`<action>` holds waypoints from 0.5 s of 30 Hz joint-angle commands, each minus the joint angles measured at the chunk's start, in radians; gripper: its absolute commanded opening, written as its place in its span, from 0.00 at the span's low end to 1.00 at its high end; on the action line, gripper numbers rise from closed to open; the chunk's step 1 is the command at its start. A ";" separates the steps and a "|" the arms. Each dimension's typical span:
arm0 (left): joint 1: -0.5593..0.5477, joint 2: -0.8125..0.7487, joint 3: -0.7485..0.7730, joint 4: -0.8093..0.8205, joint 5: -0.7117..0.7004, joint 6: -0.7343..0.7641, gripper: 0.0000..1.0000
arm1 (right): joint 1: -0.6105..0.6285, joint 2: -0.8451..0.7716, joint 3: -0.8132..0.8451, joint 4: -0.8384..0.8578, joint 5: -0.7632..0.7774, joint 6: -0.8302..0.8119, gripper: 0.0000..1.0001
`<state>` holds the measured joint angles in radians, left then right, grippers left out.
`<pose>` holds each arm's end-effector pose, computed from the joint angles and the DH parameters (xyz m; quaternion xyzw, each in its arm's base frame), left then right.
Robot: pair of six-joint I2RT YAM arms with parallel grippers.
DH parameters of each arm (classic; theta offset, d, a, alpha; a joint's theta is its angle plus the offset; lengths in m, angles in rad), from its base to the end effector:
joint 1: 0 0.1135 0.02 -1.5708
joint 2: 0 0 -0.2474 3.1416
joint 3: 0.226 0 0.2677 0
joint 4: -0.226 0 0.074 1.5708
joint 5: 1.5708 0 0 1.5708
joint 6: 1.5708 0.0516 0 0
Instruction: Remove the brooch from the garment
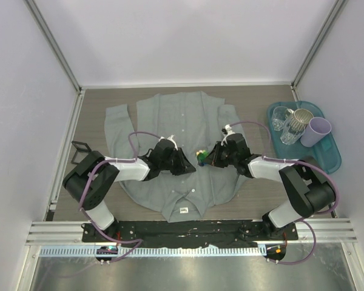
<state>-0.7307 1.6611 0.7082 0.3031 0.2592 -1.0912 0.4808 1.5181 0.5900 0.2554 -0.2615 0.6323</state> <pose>0.2451 -0.2374 0.1070 -0.1027 0.8842 -0.4191 0.1787 0.2671 0.1544 0.1105 0.0112 0.8949 0.3271 0.3034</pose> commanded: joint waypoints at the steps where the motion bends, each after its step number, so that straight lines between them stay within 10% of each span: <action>1: -0.001 0.039 0.024 0.031 0.026 0.011 0.15 | -0.024 0.007 -0.039 0.109 -0.097 0.082 0.01; 15: 0.020 -0.101 0.008 -0.082 -0.061 0.070 0.14 | -0.034 0.077 -0.113 0.508 -0.304 0.451 0.01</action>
<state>-0.7216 1.6161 0.7116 0.2508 0.2291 -1.0626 0.4446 1.6062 0.4908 0.5732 -0.4709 0.9401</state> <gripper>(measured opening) 0.136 0.038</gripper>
